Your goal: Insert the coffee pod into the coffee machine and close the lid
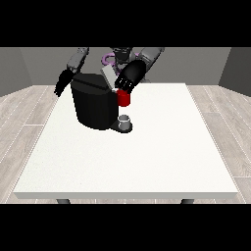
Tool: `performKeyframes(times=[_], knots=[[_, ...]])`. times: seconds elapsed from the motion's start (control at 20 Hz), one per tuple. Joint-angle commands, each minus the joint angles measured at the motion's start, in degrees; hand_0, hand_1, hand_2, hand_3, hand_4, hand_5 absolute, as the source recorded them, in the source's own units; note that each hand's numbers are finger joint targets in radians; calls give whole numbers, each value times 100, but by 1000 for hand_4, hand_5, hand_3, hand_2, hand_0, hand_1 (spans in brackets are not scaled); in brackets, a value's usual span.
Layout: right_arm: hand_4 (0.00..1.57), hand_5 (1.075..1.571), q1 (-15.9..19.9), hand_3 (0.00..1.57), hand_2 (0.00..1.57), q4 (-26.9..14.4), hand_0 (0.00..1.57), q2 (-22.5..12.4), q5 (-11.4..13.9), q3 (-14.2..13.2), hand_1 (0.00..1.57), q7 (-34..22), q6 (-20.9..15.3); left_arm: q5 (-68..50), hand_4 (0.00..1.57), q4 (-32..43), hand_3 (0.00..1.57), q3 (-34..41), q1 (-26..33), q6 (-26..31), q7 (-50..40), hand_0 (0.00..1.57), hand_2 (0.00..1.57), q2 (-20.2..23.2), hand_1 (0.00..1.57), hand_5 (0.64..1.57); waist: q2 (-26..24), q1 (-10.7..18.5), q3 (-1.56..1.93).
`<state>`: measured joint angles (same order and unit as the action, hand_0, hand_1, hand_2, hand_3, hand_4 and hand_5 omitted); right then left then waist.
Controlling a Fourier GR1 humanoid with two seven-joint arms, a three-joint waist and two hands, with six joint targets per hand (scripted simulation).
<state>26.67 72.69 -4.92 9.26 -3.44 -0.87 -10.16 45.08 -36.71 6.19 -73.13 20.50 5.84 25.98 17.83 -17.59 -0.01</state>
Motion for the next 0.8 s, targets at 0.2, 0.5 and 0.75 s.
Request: performKeyframes(times=[0.2, 0.5, 0.75], knots=[[0, 1571, 2, 0, 0, -133, 0, -81, -37, -167, 0, 174, -59, 374, 0, -116, 1068, -334, 94, -153, 457, 1162, 1190, 149, 1162, 1571, 135, 177, 4], [0, 1571, 40, 0, 0, 147, 0, -19, -56, -52, 0, -38, -7, 278, 0, 162, 985, -95, 199, -390, 499, 1117, 1136, 85, 1117, 1571, 221, -55, 1], [0, 1571, -206, 0, 0, 130, 0, 45, 9, 64, 0, 260, 5, 232, 0, 74, 956, 71, 28, -578, 689, 1206, 1179, 280, 1206, 1571, 343, -135, 3]])
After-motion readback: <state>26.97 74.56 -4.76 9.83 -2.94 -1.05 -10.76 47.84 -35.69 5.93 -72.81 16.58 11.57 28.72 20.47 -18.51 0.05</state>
